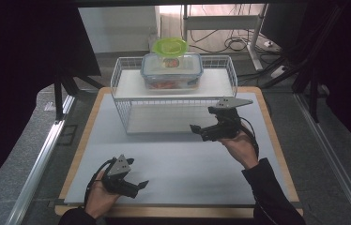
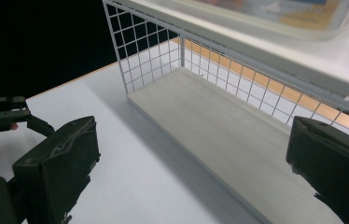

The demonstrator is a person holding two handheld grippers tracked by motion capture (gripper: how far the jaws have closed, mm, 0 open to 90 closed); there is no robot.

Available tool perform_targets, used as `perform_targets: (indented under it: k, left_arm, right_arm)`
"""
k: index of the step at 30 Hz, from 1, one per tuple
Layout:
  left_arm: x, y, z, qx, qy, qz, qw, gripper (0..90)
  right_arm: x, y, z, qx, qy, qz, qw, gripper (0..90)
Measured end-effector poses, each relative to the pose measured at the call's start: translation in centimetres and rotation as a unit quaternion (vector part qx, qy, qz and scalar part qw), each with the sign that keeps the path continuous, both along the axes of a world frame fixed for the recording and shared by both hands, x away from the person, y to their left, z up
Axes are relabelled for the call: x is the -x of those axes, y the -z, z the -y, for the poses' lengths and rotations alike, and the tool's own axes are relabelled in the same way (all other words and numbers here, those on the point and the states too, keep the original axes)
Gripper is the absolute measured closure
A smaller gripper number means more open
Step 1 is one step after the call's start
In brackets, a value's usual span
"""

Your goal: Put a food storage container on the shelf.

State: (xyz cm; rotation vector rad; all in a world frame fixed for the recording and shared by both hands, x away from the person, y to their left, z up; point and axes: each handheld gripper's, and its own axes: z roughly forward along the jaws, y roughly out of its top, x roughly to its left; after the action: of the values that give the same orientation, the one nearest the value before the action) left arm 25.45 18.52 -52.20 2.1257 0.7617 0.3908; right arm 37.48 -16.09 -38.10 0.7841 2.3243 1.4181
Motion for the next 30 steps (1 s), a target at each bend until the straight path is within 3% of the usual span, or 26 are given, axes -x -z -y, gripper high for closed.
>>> perform_targets:
  k: [11,17,22,30]
  left_arm:
    - [0.0,0.0,0.0,0.0,0.0,0.0,1.0,4.2]
    - [0.0,0.0,0.0,-0.002,0.0,0.003,1.0,4.1]
    - [0.1,0.0,0.0,-0.002,0.0,0.004,1.0,4.0]
    - [0.1,0.0,0.1,-0.003,0.002,0.004,1.0,4.0]
  right_arm:
    - [1.6,2.5,0.5,0.001,-0.001,0.015,0.9999,2.4]
    - [2.3,4.2,0.7,0.022,-0.001,0.008,0.9997,0.7]
    - [3.4,5.8,1.4,0.051,0.024,0.01,0.9984,0.0]
    - [4.6,7.2,2.9,0.059,0.027,0.002,0.9979,0.0]
